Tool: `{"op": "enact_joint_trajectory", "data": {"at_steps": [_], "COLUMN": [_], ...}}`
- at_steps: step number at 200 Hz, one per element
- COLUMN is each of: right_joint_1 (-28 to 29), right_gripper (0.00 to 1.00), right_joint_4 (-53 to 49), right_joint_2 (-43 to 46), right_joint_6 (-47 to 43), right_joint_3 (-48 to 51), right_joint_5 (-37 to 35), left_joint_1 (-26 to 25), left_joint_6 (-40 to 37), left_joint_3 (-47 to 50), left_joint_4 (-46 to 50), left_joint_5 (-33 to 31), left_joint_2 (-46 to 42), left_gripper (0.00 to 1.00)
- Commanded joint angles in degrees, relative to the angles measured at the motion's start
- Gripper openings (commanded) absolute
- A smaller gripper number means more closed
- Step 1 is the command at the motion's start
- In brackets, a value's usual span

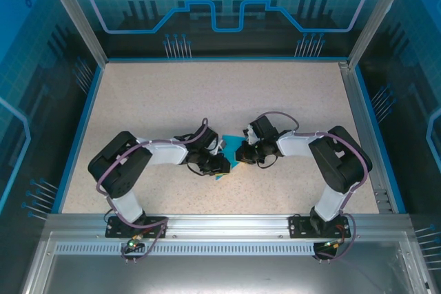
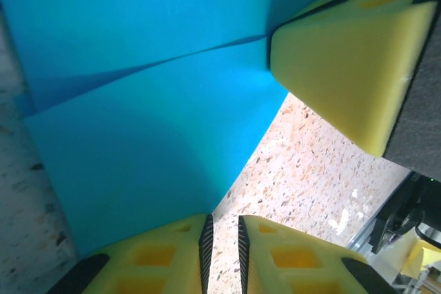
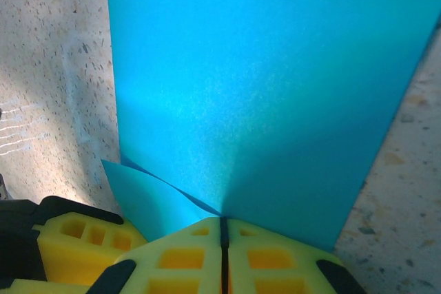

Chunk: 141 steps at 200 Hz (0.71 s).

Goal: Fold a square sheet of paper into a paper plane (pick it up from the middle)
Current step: Third fold the triangle at the center of the table.

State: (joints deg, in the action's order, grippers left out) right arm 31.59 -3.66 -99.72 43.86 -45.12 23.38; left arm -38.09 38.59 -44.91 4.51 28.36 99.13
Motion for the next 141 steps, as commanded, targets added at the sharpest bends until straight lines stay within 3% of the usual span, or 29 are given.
{"op": "enact_joint_trajectory", "data": {"at_steps": [1, 141], "right_joint_1": [-0.1, -0.1], "right_gripper": [0.08, 0.08], "right_joint_4": [-7.1, -8.4], "right_joint_2": [-2.2, -2.4], "right_joint_6": [-1.2, -1.6], "right_joint_3": [0.9, 0.3], "right_joint_5": [-7.5, -8.4], "left_joint_1": [0.2, 1.3], "left_joint_6": [2.1, 1.9], "left_joint_3": [2.7, 7.8], "left_joint_4": [6.0, 9.4], "left_joint_5": [2.1, 1.8], "left_joint_2": [-0.8, -5.4], "left_gripper": [0.22, 0.22]}}
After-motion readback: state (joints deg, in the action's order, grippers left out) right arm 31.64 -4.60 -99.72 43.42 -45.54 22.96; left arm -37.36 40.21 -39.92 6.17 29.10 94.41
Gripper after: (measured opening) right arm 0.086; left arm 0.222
